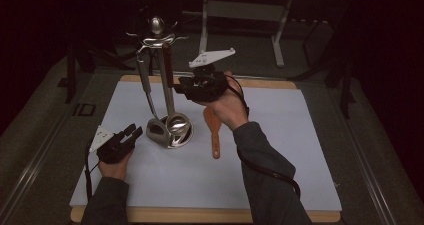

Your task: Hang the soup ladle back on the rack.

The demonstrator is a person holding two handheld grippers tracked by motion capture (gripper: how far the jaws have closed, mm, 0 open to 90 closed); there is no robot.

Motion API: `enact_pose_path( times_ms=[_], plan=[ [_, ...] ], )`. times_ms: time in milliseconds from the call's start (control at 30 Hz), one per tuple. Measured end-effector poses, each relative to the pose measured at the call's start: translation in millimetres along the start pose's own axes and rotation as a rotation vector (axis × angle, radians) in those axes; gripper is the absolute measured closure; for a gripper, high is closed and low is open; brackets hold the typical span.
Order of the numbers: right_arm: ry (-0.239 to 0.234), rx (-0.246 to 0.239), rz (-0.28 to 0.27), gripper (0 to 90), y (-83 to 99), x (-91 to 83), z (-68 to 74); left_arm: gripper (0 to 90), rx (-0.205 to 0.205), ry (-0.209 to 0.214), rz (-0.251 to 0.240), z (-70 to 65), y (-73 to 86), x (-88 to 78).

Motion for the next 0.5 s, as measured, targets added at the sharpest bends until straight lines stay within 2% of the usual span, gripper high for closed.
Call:
enact_pose_path(
  times_ms=[200, 267, 400, 433, 500],
  plan=[
    [0.053, -0.035, 0.045, 68.1, 13.1, -0.6, -7.0, 65.2, 0.0, 0.0, 0.0, 0.1, 0.1, 0.6],
    [0.086, -0.052, 0.09, 68.1, 22.1, 1.7, -11.6, 65.2, 0.001, 0.0, -0.001, 0.2, -0.1, 0.5],
    [0.091, -0.045, 0.117, 67.8, 29.5, 3.4, -15.6, 65.3, 0.001, 0.0, -0.001, 0.1, -0.2, 0.2],
    [0.107, -0.053, 0.143, 67.7, 34.8, 4.7, -17.5, 65.2, 0.002, -0.001, -0.003, 0.2, -0.4, 0.2],
    [0.119, -0.061, 0.156, 67.4, 37.7, 5.4, -18.5, 65.2, 0.001, -0.001, -0.004, 0.3, -0.4, 0.2]
  ],
)
Point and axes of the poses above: each handheld gripper's, and its own axes: x roughly forward along the jaws, y roughly out of its underside, z roughly to its left, the point moved 6 cm from there along x, roughly forward along the jaws, and after that the axes turned 4 degrees about x, right-handed, at the moved point
